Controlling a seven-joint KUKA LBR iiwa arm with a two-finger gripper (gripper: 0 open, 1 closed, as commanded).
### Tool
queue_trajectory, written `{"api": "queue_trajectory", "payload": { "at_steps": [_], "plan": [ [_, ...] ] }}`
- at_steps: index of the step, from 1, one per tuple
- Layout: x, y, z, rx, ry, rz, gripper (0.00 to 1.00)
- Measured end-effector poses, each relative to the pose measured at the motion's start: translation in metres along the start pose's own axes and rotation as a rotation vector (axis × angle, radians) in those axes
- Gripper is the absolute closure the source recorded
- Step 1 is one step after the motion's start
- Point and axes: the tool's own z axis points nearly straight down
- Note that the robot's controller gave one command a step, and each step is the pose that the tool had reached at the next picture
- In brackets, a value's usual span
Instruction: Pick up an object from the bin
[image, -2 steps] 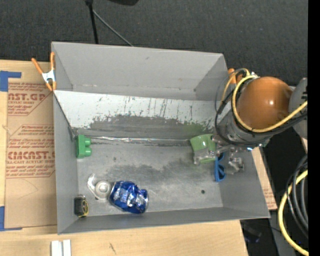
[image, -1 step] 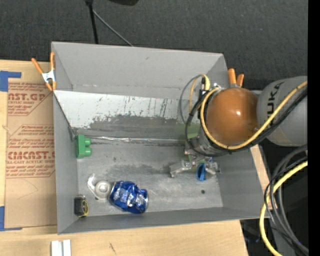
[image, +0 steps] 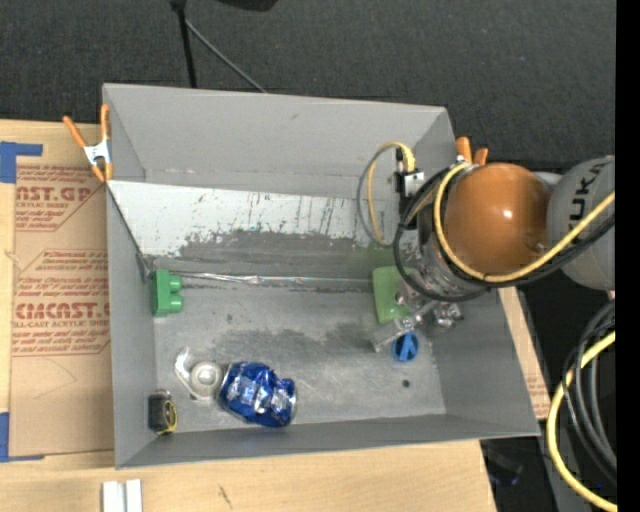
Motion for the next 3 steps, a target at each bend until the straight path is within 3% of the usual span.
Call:
{"api": "queue_trajectory", "payload": {
  "at_steps": [1,2,3],
  "plan": [
    [0.006,0.002,0.001,-0.005,0.005,0.006,1.00],
    [0.004,0.014,-0.070,-0.001,0.009,0.061,1.00],
    [-0.025,-0.010,0.005,-0.004,0.004,0.166,1.00]
  ]
}}
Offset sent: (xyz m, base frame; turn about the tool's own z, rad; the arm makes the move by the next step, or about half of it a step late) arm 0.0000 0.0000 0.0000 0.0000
